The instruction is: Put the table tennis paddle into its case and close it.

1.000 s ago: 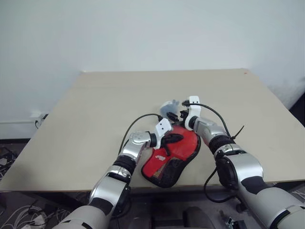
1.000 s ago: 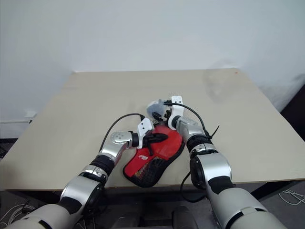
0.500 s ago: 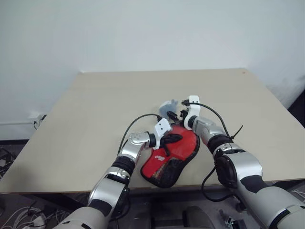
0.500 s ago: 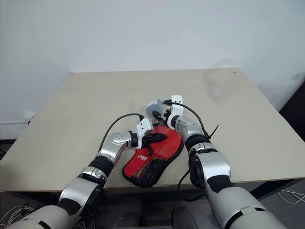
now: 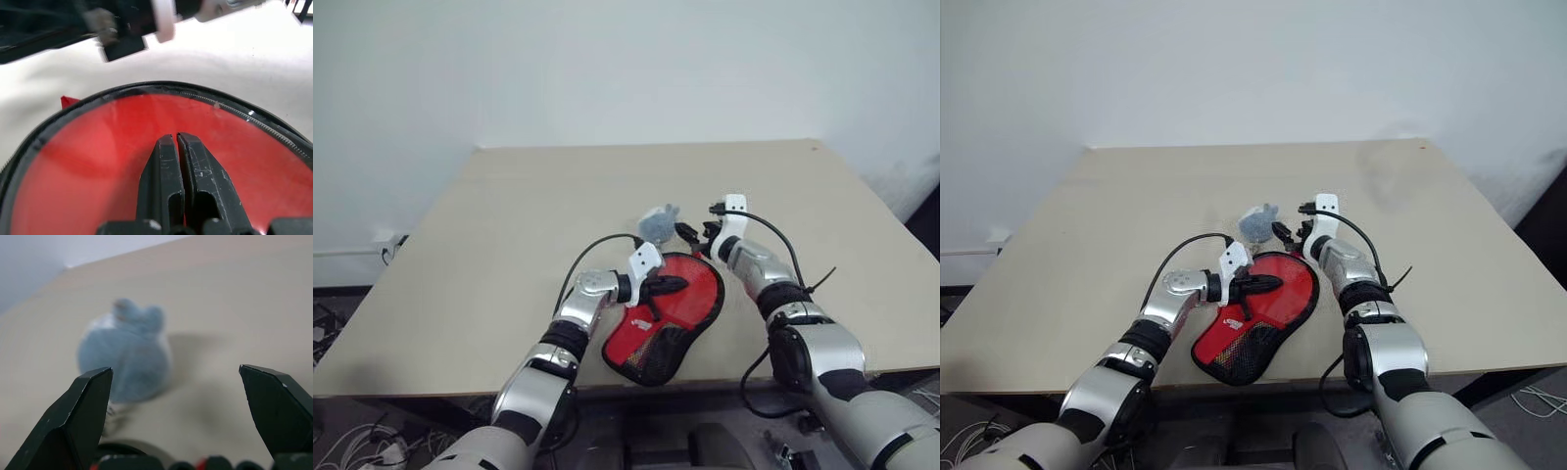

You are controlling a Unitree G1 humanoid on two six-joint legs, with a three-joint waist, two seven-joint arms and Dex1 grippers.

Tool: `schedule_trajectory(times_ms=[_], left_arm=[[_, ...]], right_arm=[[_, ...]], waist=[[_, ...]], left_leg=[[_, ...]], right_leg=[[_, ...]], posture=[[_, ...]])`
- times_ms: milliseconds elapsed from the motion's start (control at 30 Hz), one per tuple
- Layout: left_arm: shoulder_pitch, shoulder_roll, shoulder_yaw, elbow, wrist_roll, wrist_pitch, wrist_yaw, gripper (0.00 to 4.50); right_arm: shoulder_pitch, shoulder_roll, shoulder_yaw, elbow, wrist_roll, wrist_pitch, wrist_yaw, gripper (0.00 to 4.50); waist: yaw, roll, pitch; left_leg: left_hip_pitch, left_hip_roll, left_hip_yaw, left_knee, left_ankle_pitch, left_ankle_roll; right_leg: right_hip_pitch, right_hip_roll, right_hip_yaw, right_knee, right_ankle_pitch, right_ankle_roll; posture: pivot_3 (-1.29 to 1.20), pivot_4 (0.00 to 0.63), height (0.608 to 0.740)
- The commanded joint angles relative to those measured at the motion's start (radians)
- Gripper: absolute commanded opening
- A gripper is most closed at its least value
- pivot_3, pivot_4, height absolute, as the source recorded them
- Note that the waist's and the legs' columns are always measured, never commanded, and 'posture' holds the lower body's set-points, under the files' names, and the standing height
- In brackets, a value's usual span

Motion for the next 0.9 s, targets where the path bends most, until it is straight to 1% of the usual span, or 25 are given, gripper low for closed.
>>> schedule_trajectory(times_ms=[33,100,167,200,300,433,467,500,567,700,733,833,900], left_arm=[[-0.004,0.021,0.037,-0.1,-0.058,0.052,-0.021,0.0],[0.002,0.03,0.046,-0.127,-0.073,0.075,-0.019,0.0],[0.009,0.035,0.053,-0.147,-0.086,0.094,-0.011,0.38],[0.013,0.036,0.061,-0.16,-0.095,0.11,-0.007,0.5],[0.025,0.036,0.081,-0.204,-0.13,0.167,0.0,1.27],[0.077,0.049,0.096,-0.315,-0.191,0.277,-0.01,2.38],[0.087,0.053,0.097,-0.338,-0.202,0.3,-0.01,2.57],[0.099,0.057,0.107,-0.366,-0.219,0.335,0.001,2.96],[0.115,0.066,0.135,-0.414,-0.261,0.407,0.02,3.32],[0.131,0.086,0.184,-0.484,-0.334,0.545,0.07,4.38],[0.134,0.092,0.203,-0.502,-0.361,0.59,0.086,4.44],[0.149,0.126,0.261,-0.554,-0.45,0.773,0.122,4.44],[0.168,0.149,0.278,-0.586,-0.492,0.867,0.138,4.44]], right_arm=[[0.028,-0.024,0.019,-0.135,-0.003,0.02,0.023,4.48],[0.058,-0.033,0.023,-0.19,0.006,0.045,0.038,4.48],[0.087,-0.039,0.032,-0.247,0.009,0.07,0.045,4.5],[0.106,-0.041,0.037,-0.281,0.01,0.084,0.049,4.5],[0.156,-0.046,0.054,-0.37,0.007,0.12,0.055,4.5],[0.231,-0.05,0.096,-0.487,-0.012,0.148,0.054,4.5],[0.24,-0.05,0.1,-0.505,-0.01,0.156,0.051,4.5],[0.249,-0.05,0.102,-0.523,-0.008,0.159,0.044,4.5],[0.264,-0.05,0.104,-0.56,0.003,0.175,0.043,4.5],[0.287,-0.059,0.132,-0.612,-0.026,0.159,0.021,4.5],[0.292,-0.058,0.133,-0.623,-0.026,0.159,0.017,4.5],[0.304,-0.063,0.141,-0.648,-0.036,0.147,0.004,4.5],[0.31,-0.065,0.145,-0.659,-0.038,0.146,-0.001,4.5]], waist=[[0.0,0.0,0.0],[-0.001,0.0,0.0],[-0.001,0.001,0.0],[0.0,0.001,0.0],[0.001,0.001,0.0],[0.0,0.001,0.0],[0.001,0.001,0.0],[0.001,0.001,0.0],[0.0,0.001,0.0],[0.001,0.001,0.001],[0.001,0.001,0.001],[0.0,0.001,0.001],[0.001,0.001,0.001]], left_leg=[[0.0,0.0,0.0,0.0,0.0,0.0],[0.0,0.0,0.0,0.0,0.0,0.0],[0.0,0.0,0.0,0.0,0.0,0.0],[0.0,0.0,0.0,0.0,0.0,0.0],[0.0,0.0,0.0,0.0,0.0,0.0],[0.0,0.0,0.0,0.0,0.0,0.0],[0.0,0.0,0.0,0.0,0.0,0.0],[0.0,0.0,0.0,0.0,0.0,0.0],[0.0,0.0,0.001,0.001,0.0,0.0],[0.001,0.0,0.0,0.001,0.0,0.0],[0.001,0.0,0.0,0.001,0.0,0.0],[0.001,0.0,0.0,0.001,0.0,0.0],[0.001,0.0,0.0,0.001,0.0,0.0]], right_leg=[[0.0,0.0,0.0,0.0,0.0,0.0],[0.0,0.0,0.0,0.0,0.0,0.0],[0.0,0.0,0.001,0.0,0.0,0.0],[0.0,0.0,0.001,0.0,0.0,0.0],[0.0,0.0,0.001,0.0,0.0,0.0],[0.0,0.0,0.001,0.0,0.0,0.0],[0.0,0.0,0.001,0.0,0.0,0.0],[0.0,0.0,0.001,0.0,0.0,0.0],[0.0,0.0,0.001,0.0,0.0,0.0],[0.0,0.0,0.0,0.001,0.0,0.0],[0.001,0.0,0.0,0.001,0.0,0.0],[0.0,0.0,0.0,0.001,0.0,0.0],[0.0,0.0,0.001,0.0,0.0,0.0]], posture=[[0.0,0.0,0.74],[0.0,0.0,0.74],[0.0,0.0,0.74],[0.0,0.0,0.74],[0.0,0.0,0.74],[0.0,0.0,0.74],[0.0,0.0,0.74],[0.0,0.0,0.74],[0.0,0.0,0.74],[0.0,0.0,0.74],[0.0,0.0,0.74],[0.0,0.0,0.74],[0.0,0.0,0.74]])
